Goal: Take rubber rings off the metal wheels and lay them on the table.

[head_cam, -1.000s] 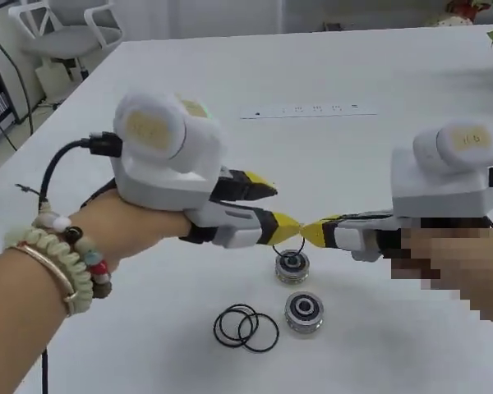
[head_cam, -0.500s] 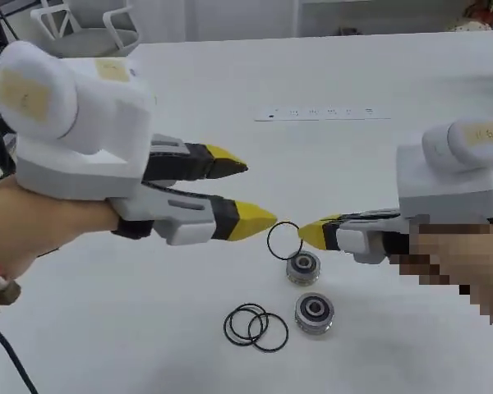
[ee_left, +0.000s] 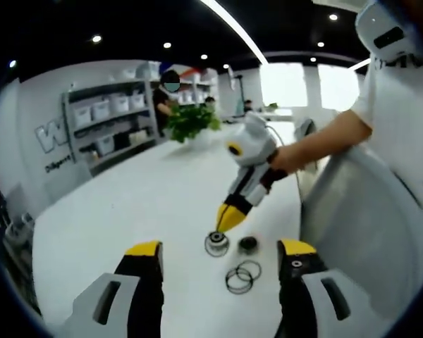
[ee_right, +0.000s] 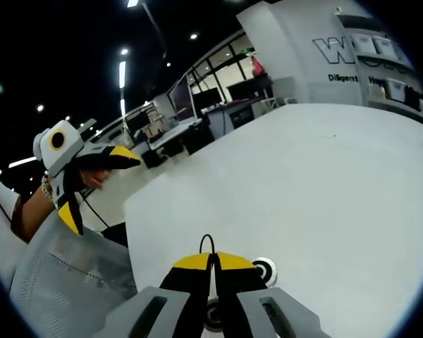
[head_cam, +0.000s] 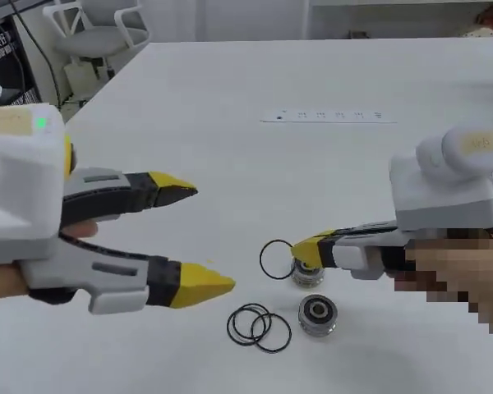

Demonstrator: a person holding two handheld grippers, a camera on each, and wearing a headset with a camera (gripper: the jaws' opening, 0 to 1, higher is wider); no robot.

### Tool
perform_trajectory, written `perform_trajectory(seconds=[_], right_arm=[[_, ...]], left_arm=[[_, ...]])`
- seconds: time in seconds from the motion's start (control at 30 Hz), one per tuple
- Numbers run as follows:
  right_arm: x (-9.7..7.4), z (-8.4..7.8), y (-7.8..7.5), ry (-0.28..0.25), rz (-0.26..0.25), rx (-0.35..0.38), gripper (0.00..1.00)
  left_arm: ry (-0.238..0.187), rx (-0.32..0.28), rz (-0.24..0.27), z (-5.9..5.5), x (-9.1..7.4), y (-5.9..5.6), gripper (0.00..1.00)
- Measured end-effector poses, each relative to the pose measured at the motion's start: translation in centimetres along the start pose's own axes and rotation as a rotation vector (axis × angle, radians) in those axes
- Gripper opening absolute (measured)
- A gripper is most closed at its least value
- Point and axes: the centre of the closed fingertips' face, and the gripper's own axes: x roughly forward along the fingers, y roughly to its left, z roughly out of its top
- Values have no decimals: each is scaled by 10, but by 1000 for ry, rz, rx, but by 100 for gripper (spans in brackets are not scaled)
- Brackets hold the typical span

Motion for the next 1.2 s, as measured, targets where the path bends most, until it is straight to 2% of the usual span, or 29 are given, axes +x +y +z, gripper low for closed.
perform_trajectory(seconds=[0.13, 0.3, 0.43, 0.53, 0.7, 0.87, 0.97, 1.2], right_arm=[[3, -5, 3, 22, 17, 4, 0], [6, -15, 9, 58, 50, 9, 0], [9, -23, 17, 95, 91, 21, 0], [12, -31, 18, 132, 97, 7, 0], [13, -36, 26, 158, 132, 11, 0], [13, -40, 33, 177, 178, 53, 0], [14, -46, 36, 198, 189, 61, 0], [17, -54, 31, 230, 158, 36, 0]], left_arm=[[5, -45, 8, -13, -9, -3, 69], [60, -95, 38, -44, -18, 0, 72], [79, -118, 44, -56, -19, -4, 73], [91, -138, 48, -64, -21, -6, 74], [102, -161, 58, -72, -23, -7, 74], [96, -195, 69, -77, -26, -9, 74], [102, -204, 73, -81, -27, -9, 74], [101, -210, 77, -81, -26, -11, 73]])
